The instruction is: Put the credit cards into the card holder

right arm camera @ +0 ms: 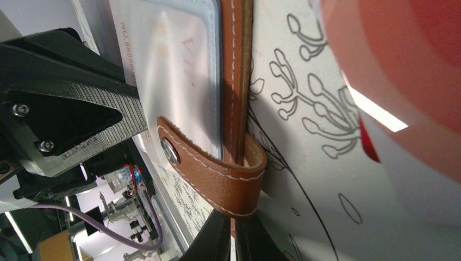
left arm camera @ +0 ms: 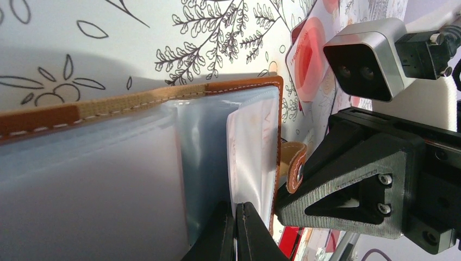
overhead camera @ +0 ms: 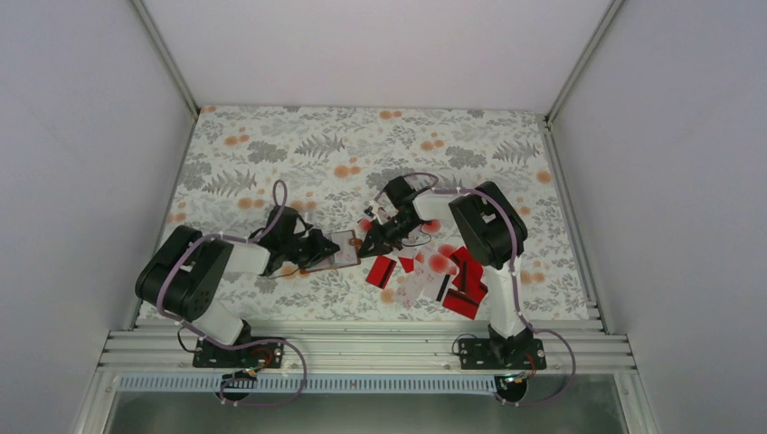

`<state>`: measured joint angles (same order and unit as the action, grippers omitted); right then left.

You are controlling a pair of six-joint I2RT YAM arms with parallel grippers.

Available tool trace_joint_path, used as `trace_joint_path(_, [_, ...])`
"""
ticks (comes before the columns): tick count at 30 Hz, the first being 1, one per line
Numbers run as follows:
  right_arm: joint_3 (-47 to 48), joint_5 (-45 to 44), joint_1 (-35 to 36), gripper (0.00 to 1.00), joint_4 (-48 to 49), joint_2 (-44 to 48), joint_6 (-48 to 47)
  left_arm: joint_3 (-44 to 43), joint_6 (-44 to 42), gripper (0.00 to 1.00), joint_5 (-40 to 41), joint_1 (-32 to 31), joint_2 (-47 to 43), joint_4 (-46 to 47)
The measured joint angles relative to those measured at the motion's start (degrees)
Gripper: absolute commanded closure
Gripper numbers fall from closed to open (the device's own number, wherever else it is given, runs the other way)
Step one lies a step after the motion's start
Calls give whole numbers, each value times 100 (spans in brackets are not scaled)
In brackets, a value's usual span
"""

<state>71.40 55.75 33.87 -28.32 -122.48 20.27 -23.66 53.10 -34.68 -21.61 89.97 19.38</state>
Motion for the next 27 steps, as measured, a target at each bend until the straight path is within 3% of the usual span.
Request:
trace_joint_path(12, [11, 0, 0, 96, -20, -4, -22, -122, -13, 96, 83, -81, 63, -136])
trace_joint_path(27, [11, 0, 39, 96, -11, -4, -20, -610, -446, 74, 833, -361, -382, -1659])
